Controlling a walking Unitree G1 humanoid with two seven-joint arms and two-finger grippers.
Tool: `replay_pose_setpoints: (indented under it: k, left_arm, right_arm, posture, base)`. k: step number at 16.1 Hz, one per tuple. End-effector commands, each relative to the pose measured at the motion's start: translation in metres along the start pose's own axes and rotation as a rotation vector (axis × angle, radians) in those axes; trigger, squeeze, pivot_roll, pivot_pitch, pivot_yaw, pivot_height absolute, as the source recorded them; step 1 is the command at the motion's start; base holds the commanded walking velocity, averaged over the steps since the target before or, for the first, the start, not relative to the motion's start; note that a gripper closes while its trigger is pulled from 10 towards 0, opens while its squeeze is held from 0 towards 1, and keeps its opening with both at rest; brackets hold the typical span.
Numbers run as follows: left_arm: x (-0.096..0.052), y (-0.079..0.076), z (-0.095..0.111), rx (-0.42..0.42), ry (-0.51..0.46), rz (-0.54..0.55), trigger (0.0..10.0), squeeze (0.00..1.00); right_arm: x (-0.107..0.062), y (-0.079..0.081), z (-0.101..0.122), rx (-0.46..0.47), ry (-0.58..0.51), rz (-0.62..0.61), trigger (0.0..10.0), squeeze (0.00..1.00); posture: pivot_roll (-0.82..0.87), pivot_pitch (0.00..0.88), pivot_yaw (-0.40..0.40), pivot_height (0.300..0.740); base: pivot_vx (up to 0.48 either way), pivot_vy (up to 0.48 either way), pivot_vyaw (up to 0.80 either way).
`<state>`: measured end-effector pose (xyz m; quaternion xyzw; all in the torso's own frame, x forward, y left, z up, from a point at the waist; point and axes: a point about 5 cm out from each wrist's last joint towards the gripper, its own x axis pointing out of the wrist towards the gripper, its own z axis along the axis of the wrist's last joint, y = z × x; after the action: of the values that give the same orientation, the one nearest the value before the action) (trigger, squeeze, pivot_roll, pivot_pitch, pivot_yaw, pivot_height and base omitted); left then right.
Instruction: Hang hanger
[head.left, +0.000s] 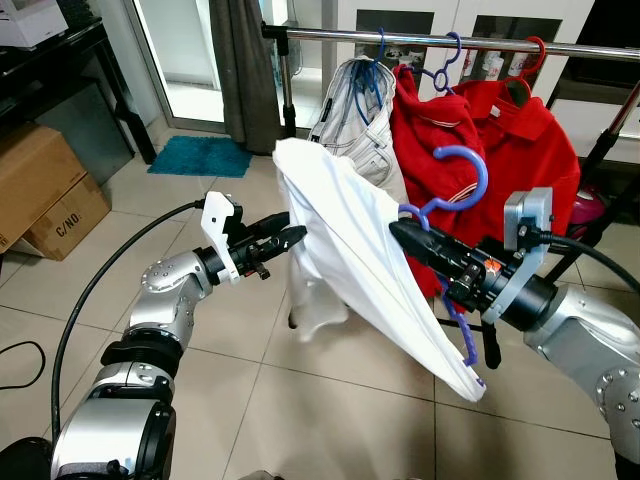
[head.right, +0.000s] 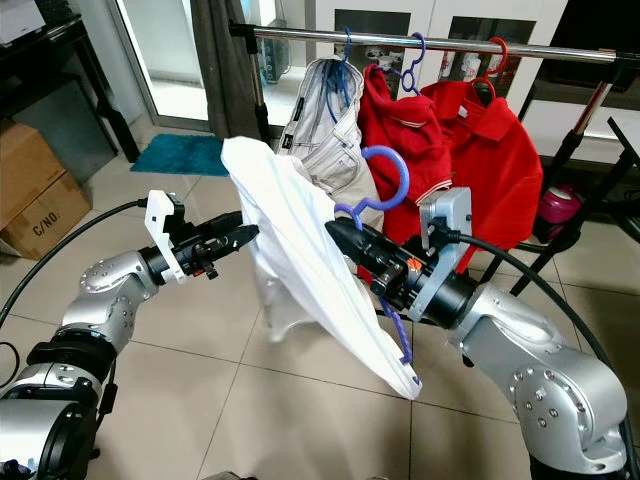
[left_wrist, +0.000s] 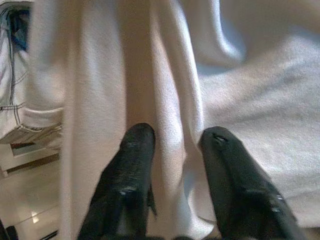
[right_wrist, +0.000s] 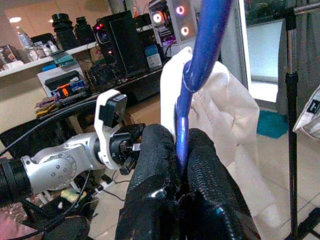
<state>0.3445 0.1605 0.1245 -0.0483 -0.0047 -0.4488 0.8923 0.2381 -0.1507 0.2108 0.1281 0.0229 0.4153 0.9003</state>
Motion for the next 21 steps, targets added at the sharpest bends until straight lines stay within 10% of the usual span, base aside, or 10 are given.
replay_pose_setpoints:
  k: [1,11,21]
  left_arm:
    - [0.003,0.001,0.003,0.008,-0.006,-0.009,0.0,0.0]
    - [0.008,0.001,0.001,0.02,-0.007,0.009,0.0,0.0]
    - [-0.002,0.001,-0.04,-0.012,0.09,0.342,0.0,0.0]
  right_arm:
    - [0.002,0.003,0.007,-0.009,-0.032,0.035,10.0,0.0]
    - [0.002,0.004,0.008,-0.013,-0.039,0.03,10.0,0.0]
    - [0.004,-0.007,0.012,-0.041,-0.098,-0.103,10.0,0.0]
  posture:
    - [-0.28,0.017,0.083,0.74]
    - [-0.28,0.011,0.089,0.74]
    - [-0.3,0.0,0.098,0.74]
  base:
    - [0.0,0.0,0.0]
    - [0.0,0.0,0.0]
    - [0.0,0.0,0.0]
